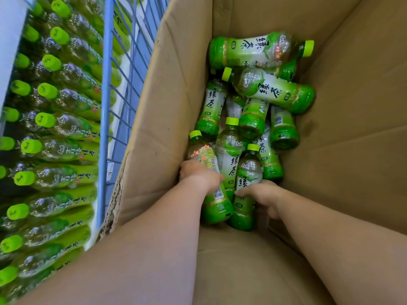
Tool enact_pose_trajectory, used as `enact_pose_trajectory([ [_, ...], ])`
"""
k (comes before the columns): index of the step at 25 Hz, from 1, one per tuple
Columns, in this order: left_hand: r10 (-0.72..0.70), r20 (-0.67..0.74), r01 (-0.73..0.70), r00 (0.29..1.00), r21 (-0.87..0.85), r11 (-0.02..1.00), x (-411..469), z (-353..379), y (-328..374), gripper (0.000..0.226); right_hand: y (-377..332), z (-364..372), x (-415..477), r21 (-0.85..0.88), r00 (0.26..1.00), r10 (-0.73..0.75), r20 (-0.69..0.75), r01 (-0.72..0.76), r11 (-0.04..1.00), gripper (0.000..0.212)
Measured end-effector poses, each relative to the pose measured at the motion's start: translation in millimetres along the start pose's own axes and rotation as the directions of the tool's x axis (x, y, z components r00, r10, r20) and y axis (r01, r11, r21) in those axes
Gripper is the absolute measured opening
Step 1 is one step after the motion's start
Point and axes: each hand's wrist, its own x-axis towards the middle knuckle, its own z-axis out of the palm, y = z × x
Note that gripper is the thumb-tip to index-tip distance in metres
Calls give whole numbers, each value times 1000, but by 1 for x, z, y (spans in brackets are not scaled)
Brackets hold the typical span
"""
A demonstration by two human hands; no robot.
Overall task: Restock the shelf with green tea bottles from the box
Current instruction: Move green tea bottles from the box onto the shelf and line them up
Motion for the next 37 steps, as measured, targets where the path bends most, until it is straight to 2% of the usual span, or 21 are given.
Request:
enact_pose_trajectory([
  [5,-45,89,52,995,-75,996,-6,-9,3,90,-5,-7,-6,-58,996,28,83,-24,998,35],
  [8,-52,159,86,986,-211,974,-14,-18,6,66,-12,-12,-20,-38,989,45,138,-40,998,40],
  [11,23,100,0,995,-229,974,-24,-24,11,40,-19,-18,-40,43,979,17,203,-26,999,39],
  [13,93,34,-84,995,-203,976,-30,-28,15,34,-26,-20,-55,81,975,-46,216,29,996,35],
  [16,154,85,-135,984,-203,970,-42,-37,20,38,-39,-23,-80,144,972,-127,195,99,985,28],
  [19,196,153,-169,969,-172,970,-55,-49,26,62,-52,-32,-102,247,962,-194,190,145,958,23],
  [21,238,148,-215,960,-151,965,-64,-56,29,72,-59,-40,-114,283,957,-247,151,198,939,20],
  [27,389,131,-362,912,-192,912,-97,-80,29,68,-65,-57,-157,254,885,-464,39,440,861,25],
  [31,453,194,-414,870,-213,885,-136,-104,23,63,-57,-60,-203,221,849,-523,-70,525,822,21],
  [37,624,33,-610,781,-178,773,-203,-136,7,61,-47,-58,-289,208,811,-558,-175,584,785,19],
])
